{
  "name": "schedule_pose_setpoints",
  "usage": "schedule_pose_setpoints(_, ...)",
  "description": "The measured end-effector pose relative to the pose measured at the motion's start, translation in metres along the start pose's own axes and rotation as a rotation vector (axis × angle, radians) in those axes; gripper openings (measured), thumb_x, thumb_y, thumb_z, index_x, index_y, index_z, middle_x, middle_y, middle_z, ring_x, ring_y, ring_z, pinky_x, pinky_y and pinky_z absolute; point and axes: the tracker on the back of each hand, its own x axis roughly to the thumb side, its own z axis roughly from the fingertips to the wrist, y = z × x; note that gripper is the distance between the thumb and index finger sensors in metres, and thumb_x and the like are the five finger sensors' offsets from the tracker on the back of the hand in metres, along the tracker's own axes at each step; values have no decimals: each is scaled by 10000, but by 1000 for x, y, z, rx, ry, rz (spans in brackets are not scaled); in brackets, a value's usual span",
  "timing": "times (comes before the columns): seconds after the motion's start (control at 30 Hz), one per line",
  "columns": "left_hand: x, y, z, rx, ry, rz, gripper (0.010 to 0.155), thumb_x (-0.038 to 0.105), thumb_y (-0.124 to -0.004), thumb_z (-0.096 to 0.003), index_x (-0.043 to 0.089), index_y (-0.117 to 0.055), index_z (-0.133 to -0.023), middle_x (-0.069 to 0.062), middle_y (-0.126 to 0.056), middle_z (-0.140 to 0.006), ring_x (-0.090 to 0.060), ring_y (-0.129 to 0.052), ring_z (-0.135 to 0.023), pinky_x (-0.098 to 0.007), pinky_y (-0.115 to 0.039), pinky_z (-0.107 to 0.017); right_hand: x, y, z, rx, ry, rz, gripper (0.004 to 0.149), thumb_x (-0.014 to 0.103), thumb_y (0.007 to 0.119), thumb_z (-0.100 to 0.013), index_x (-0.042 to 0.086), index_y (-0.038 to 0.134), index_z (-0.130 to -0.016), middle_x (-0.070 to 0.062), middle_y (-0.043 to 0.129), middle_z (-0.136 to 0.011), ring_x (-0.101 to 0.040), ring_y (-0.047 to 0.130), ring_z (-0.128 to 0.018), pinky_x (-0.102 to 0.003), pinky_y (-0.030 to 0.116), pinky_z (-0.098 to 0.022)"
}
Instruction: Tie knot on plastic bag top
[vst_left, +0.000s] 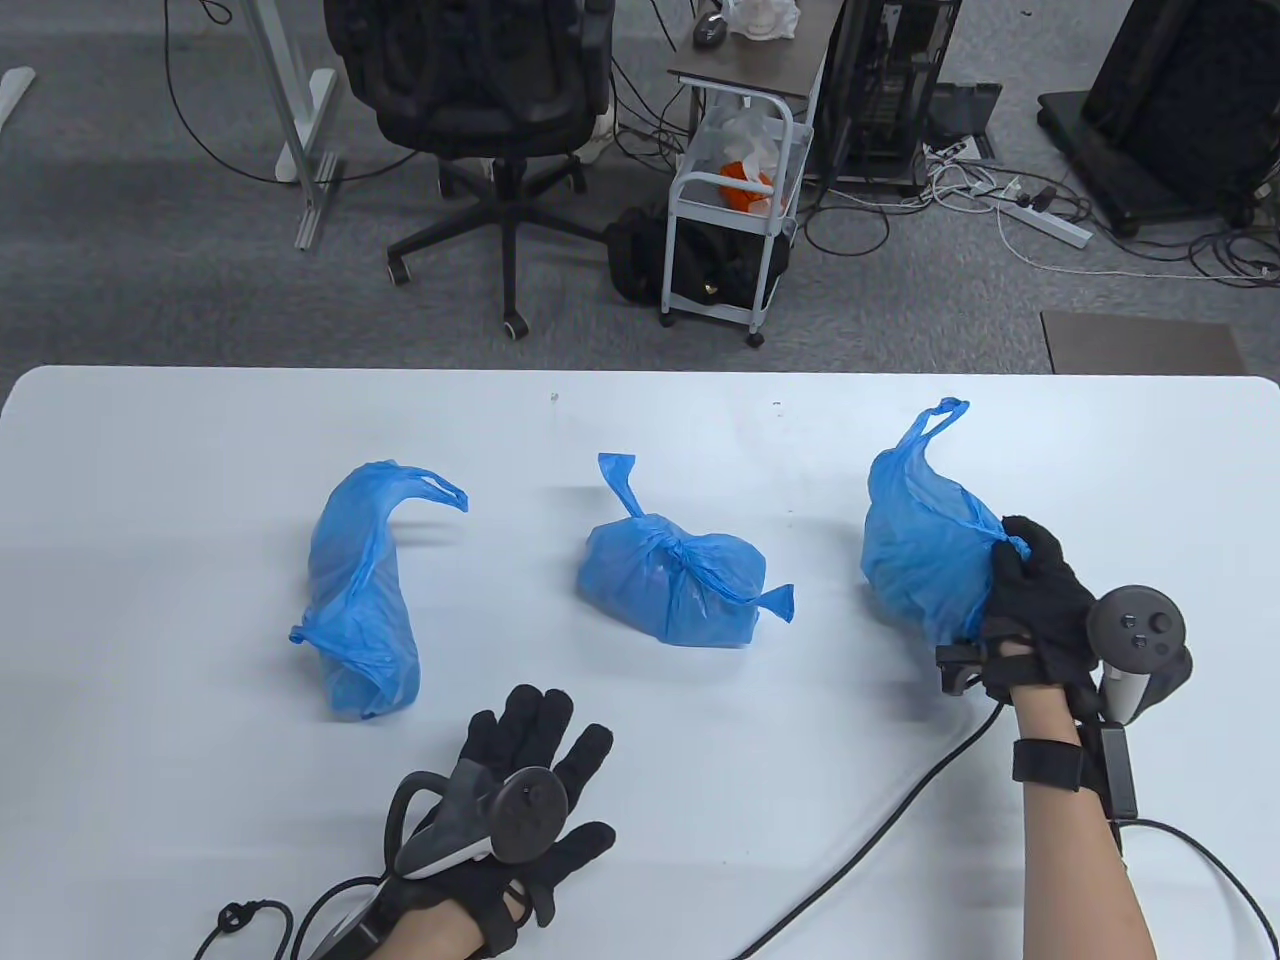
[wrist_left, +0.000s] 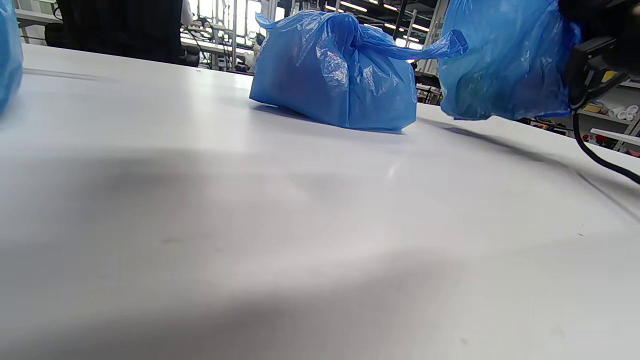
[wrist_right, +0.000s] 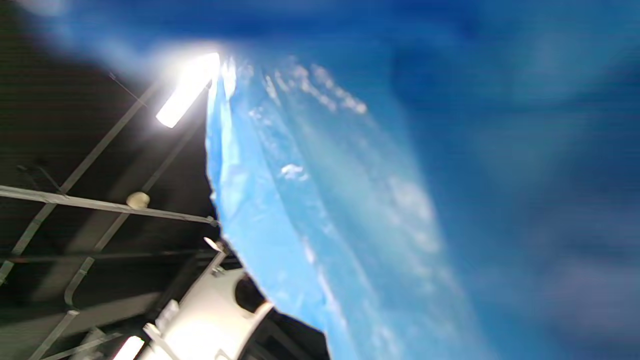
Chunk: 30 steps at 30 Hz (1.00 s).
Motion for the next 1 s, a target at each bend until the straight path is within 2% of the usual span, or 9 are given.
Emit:
schedule_pose_setpoints(0.13,0,0,0,-2,-1,-2,796,807,-508,-374,529,-60,-971,59,-3,-1145,-242,59,-1086,-583,-138,-775,24,-7,1,-28,-94,-145,385,304,768,-426,185,784,-792,-65,959,-585,-372,969,-526,-660,565,-585)
schedule_pose_setpoints(0.23,1,0,0,-1,-3,-1,797,807,-508,-374,529,-60,-972,59,-3,-1145,-241,58,-1087,-583,-138,-775,42,-6,3,14,-129,-242,387,317,775,-432,185,788,-796,-63,960,-584,-376,963,-538,-662,553,-592)
schedule_pose_setpoints(0.33,1,0,0,-1,-4,-2,798,806,-510,-374,527,-63,-973,58,-3,-1146,-242,56,-1087,-583,-139,-775,66,9,13,125,-210,-327,390,312,779,-436,178,787,-801,-73,956,-591,-391,950,-545,-670,529,-602)
schedule_pose_setpoints(0.53,0,0,0,6,1,2,798,808,-508,-374,530,-51,-966,58,-2,-1145,-241,58,-1087,-584,-139,-775,115,46,44,278,-374,-318,390,324,776,-438,183,788,-802,-55,963,-586,-371,965,-541,-666,554,-592)
schedule_pose_setpoints(0.73,-10,12,3,80,40,40,820,821,-491,-370,494,-61,-986,44,-37,-1159,-258,8,-1101,-580,-177,-780,150,93,88,535,-489,-281,391,323,779,-438,181,792,-802,-54,967,-585,-371,972,-539,-668,562,-588)
schedule_pose_setpoints(0.83,-29,24,6,169,77,168,890,838,-468,-360,342,-120,-1013,20,-165,-1173,-296,-110,-1119,-579,-233,-783,150,122,110,672,-494,-211,392,326,782,-438,183,796,-802,-53,971,-588,-373,974,-546,-669,565,-586)
schedule_pose_setpoints(0.9,-42,22,1,158,75,351,907,849,-453,-351,291,-194,-1017,5,-261,-1167,-318,-200,-1118,-577,-266,-784,144,138,127,786,-499,-172,393,322,799,-435,184,808,-803,-73,974,-609,-398,965,-567,-677,546,-592)
schedule_pose_setpoints(1.0,-48,10,-10,87,-55,692,877,818,-498,-357,286,-278,-1019,-5,-362,-1152,-331,-288,-1111,-594,-248,-779,136,149,145,910,-494,-41,399,365,825,-439,249,826,-821,-101,966,-691,-437,939,-625,-687,520,-604)
